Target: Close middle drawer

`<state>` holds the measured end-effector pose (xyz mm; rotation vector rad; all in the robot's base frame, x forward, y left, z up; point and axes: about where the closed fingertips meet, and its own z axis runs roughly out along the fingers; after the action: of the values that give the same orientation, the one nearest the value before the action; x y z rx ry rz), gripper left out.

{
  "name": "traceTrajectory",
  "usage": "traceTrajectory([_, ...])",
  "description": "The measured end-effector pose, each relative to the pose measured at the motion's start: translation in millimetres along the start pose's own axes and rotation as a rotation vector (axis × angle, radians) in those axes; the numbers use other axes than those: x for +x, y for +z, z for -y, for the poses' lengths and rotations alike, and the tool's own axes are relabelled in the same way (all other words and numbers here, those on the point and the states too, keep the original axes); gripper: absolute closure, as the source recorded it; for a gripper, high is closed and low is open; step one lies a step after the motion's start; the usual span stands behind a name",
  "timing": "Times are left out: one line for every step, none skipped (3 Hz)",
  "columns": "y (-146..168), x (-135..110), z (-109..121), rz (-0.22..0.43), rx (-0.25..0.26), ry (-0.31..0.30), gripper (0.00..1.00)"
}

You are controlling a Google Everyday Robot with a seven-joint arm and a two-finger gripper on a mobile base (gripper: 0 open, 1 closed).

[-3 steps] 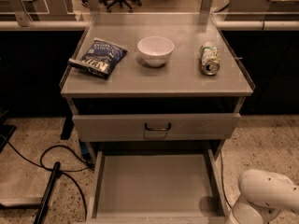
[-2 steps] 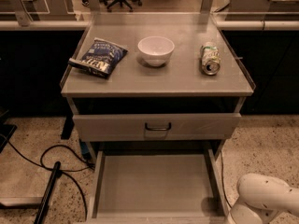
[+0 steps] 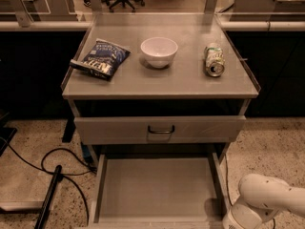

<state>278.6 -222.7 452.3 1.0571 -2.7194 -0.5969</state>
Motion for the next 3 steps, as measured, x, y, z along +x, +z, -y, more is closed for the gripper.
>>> traceTrajectory([12, -10, 6, 0.013, -0.004, 0.027, 1.00])
traceTrajectory([35, -10, 8, -0.008, -0.019, 0.053, 1.00])
traceTrajectory([32, -16, 13, 0.006, 0.001, 0.068, 1.00])
